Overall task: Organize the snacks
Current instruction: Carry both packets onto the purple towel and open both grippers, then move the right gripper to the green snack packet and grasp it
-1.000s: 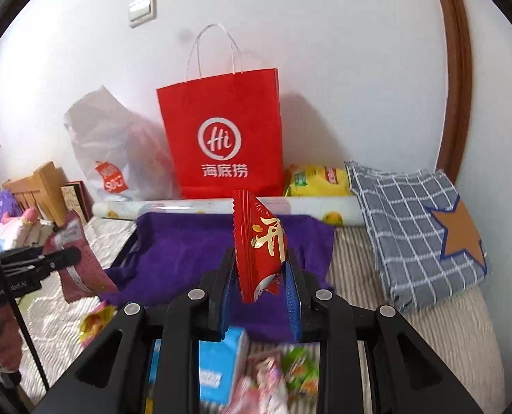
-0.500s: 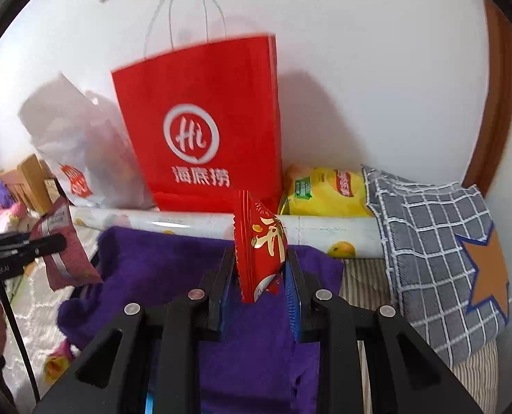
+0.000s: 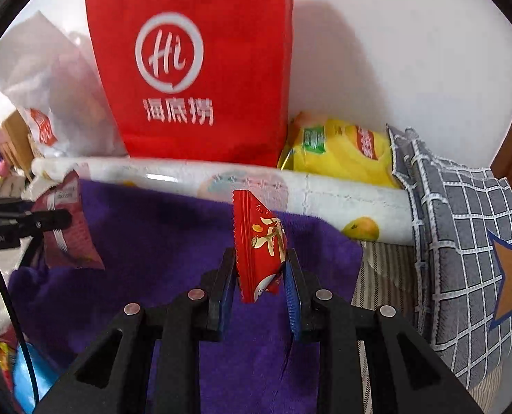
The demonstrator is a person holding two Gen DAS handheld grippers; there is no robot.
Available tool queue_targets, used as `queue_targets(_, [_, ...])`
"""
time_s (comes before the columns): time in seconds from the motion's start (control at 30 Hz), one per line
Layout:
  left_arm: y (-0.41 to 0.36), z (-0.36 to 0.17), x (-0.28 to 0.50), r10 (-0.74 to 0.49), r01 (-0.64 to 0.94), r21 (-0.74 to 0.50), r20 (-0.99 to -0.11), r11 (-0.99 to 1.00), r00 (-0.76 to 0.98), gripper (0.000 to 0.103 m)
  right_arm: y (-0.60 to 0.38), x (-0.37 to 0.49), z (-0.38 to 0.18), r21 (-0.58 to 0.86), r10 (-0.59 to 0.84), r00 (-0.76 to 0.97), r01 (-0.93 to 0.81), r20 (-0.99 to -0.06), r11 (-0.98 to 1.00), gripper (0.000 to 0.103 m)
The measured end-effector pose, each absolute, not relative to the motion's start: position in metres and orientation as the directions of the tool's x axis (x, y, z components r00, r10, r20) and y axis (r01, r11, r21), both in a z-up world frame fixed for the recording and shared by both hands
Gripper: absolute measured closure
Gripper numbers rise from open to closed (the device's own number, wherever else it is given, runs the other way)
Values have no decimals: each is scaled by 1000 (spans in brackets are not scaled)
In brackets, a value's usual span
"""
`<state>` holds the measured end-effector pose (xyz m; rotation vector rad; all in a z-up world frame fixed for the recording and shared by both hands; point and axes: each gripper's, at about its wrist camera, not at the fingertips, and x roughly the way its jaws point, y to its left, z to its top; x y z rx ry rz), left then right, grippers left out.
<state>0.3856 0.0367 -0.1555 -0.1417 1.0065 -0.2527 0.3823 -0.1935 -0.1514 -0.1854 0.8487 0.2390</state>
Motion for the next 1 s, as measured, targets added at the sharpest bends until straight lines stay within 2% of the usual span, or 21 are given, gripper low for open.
queue_targets(0.27, [43, -161, 387, -290, 122, -264, -824, 957, 487, 65, -186, 384, -156, -91, 120, 615, -301, -779, 949, 72])
queue_targets(0.3, [43, -161, 386, -286, 122, -260, -829, 958, 480, 62, -185, 383, -154, -100, 117, 621, -303, -775, 948, 68])
queue_targets(0.43, [42, -157, 380, -251, 115, -223, -838, 968, 485, 46, -184, 368, -138, -105, 139, 654, -319, -744, 942, 39])
queue_targets(0.57, [46, -147, 367, -216, 103, -191, -832, 976, 511, 40, -188, 349, -118, -132, 107, 693, -283, -712, 950, 33])
queue_targets(0.67, [52, -137, 351, -194, 84, -177, -823, 981, 534, 37, -195, 336, -106, -127, 88, 714, -241, -695, 962, 25])
queue_targets(0.73, [56, -130, 336, -160, 57, -155, -816, 986, 555, 29, -203, 325, -100, -113, 66, 720, -199, -691, 973, 19])
queue_targets(0.8, [59, -123, 320, -135, 42, -136, -808, 990, 574, 28, -209, 314, -96, -106, 43, 720, -160, -692, 981, 19])
queue_targets(0.9, [61, -117, 298, -112, 23, -121, -807, 992, 580, 18, -221, 292, -91, -91, 19, 736, -109, -676, 990, 19])
queue_targets(1.0, [61, -113, 270, -114, 30, -120, -788, 992, 605, 18, -233, 266, -88, -67, 20, 753, -85, -658, 994, 18])
